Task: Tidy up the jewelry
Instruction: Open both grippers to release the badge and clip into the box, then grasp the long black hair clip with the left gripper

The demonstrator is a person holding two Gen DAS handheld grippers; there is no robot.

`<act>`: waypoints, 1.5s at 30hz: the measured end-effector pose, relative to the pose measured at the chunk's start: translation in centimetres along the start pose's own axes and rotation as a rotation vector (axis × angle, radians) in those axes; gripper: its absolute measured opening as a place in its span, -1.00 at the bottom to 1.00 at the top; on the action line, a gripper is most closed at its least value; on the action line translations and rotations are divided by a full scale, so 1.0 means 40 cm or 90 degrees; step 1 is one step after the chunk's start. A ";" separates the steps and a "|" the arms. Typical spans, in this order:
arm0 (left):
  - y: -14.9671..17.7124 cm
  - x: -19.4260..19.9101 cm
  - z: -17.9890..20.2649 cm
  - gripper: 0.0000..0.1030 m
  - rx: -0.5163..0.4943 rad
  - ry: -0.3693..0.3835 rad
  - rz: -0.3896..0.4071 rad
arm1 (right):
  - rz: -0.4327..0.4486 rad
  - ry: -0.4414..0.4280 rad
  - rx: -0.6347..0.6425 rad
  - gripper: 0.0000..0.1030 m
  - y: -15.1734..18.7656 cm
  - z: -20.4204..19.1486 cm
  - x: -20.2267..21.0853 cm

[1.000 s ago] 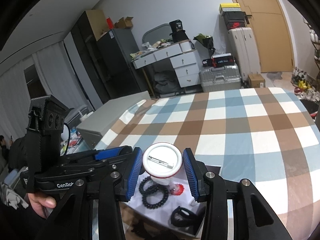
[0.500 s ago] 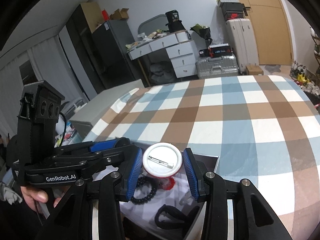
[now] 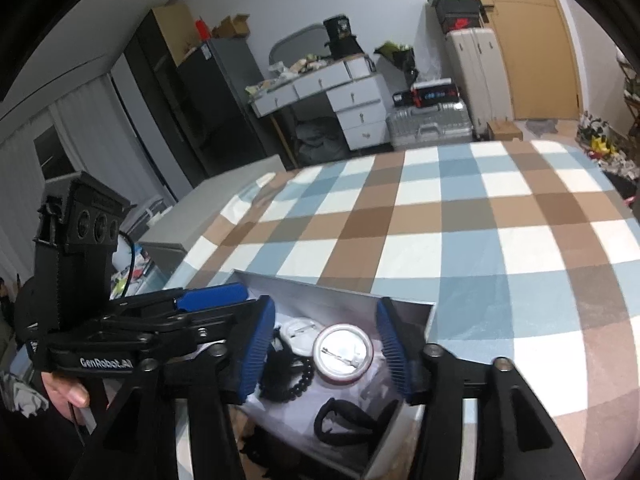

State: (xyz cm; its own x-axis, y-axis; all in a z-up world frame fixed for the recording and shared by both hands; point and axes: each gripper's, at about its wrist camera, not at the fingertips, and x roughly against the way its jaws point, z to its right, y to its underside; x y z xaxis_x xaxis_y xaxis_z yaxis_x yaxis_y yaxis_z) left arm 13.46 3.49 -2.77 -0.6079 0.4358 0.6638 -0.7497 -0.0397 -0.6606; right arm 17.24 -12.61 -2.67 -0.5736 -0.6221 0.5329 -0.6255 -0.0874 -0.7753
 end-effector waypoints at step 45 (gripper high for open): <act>0.207 0.043 0.102 0.97 -0.008 -0.159 0.029 | 0.049 0.137 -0.048 0.96 0.217 0.029 0.263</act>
State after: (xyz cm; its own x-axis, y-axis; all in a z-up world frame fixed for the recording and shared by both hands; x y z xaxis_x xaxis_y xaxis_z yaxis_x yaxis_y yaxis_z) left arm 5.14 0.24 -5.67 -0.6876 0.1986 0.6984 -0.7179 -0.0417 -0.6949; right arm 6.40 -20.81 -4.18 -0.7156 -0.4443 0.5390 -0.6084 0.0173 -0.7934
